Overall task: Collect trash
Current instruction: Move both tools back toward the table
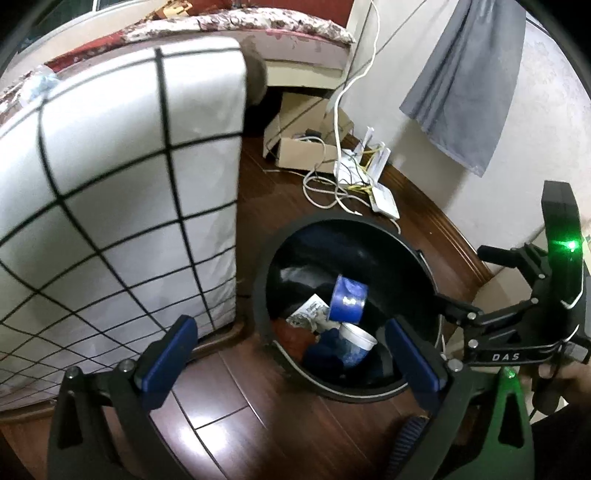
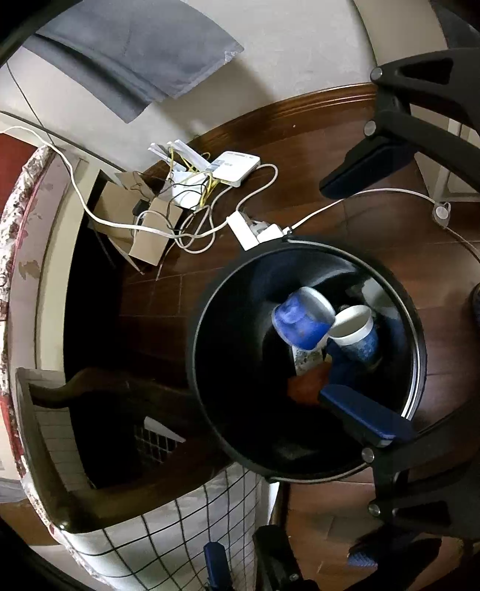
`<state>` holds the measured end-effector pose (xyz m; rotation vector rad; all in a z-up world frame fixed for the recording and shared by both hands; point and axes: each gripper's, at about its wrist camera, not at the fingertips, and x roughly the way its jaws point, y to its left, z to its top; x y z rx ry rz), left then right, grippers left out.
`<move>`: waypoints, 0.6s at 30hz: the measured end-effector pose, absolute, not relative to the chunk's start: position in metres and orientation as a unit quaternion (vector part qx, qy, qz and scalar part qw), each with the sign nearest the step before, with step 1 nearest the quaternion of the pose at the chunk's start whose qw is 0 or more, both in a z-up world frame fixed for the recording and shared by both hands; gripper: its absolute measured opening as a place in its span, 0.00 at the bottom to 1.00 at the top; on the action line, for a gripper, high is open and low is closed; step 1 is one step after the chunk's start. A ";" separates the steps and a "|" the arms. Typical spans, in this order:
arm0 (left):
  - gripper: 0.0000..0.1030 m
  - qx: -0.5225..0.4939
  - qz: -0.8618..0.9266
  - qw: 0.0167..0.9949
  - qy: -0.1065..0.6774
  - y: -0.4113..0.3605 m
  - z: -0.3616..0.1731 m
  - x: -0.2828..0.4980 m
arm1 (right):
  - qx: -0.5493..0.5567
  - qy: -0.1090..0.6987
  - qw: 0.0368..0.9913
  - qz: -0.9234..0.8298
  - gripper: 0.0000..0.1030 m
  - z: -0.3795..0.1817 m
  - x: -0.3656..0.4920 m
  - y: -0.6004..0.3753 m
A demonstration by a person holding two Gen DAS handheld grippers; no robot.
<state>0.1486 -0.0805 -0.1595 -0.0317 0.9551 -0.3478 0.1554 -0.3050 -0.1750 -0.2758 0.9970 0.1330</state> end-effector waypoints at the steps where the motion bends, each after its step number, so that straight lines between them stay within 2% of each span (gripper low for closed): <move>1: 0.99 -0.014 -0.165 0.875 0.456 -0.080 -0.159 0.148 | -0.130 0.473 0.869 0.065 0.99 -0.172 0.154 -0.303; 18: 0.99 -0.015 -0.146 0.896 0.418 -0.062 -0.127 0.130 | -0.128 0.424 0.891 0.095 0.99 -0.126 0.133 -0.275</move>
